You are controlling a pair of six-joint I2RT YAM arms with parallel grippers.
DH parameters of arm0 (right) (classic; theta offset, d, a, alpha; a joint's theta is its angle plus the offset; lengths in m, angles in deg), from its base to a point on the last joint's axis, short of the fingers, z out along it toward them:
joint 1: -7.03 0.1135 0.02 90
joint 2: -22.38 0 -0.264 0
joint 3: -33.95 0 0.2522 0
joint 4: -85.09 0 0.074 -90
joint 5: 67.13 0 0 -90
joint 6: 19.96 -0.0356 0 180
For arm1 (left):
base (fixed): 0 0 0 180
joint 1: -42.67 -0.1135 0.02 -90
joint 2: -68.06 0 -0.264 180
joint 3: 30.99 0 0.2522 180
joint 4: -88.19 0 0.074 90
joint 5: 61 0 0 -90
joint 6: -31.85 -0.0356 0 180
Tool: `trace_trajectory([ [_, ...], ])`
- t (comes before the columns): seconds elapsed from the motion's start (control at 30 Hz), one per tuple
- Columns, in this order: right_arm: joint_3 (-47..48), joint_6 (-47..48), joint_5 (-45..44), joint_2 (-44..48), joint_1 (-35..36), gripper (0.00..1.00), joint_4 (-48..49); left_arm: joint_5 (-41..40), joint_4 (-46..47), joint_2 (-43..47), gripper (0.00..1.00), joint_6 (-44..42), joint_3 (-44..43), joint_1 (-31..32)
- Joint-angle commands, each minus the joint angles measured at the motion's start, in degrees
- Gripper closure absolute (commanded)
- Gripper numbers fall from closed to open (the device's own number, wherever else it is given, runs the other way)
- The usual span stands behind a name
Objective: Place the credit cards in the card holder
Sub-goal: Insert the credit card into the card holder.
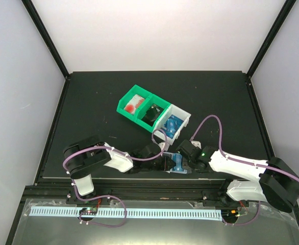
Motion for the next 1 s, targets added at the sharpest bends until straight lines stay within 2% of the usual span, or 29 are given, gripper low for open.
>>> trace_trajectory([
  [0.0, -1.12, -0.83, -0.7, -0.34, 0.2, 0.62, 1.69, 6.91, 5.16, -0.2, 0.79, -2.2, -1.45, 0.98],
  [0.1, -0.8, -1.19, -2.13, -0.34, 0.11, 0.62, 0.72, 3.65, -1.41, 1.44, 0.76, -3.35, -2.33, 0.86],
  [0.2, -0.39, -1.53, -3.41, -0.13, 0.15, 0.62, -0.43, -0.07, -6.04, 3.21, 0.66, -3.8, -2.33, 0.89],
  [0.3, -0.16, -1.47, -3.82, -0.15, 0.13, 0.62, -0.6, 0.46, -5.09, 3.13, 0.54, -4.45, -2.48, 0.76],
  [0.37, -0.07, -1.37, -3.7, -0.37, 0.14, 0.61, -0.46, 1.78, -3.25, 2.26, 0.49, -4.47, -2.69, 0.69],
  [0.5, -0.29, -1.32, -3.34, -0.47, 0.15, 0.61, 0.03, 3.96, -3.3, 0.06, 0.48, -4.89, -4.65, 0.7],
  [0.73, -0.38, -1.17, -4.03, 1.7, 0.2, 0.64, 0.61, 7.19, 0.87, -0.33, 0.58, -8.52, -4.93, 0.63],
  [0.97, 1.41, -2.75, -8.74, 3.17, 0.11, 0.64, -3.76, 3.76, -6.29, 3.94, 0.49, -10.46, -4.42, 0.07],
])
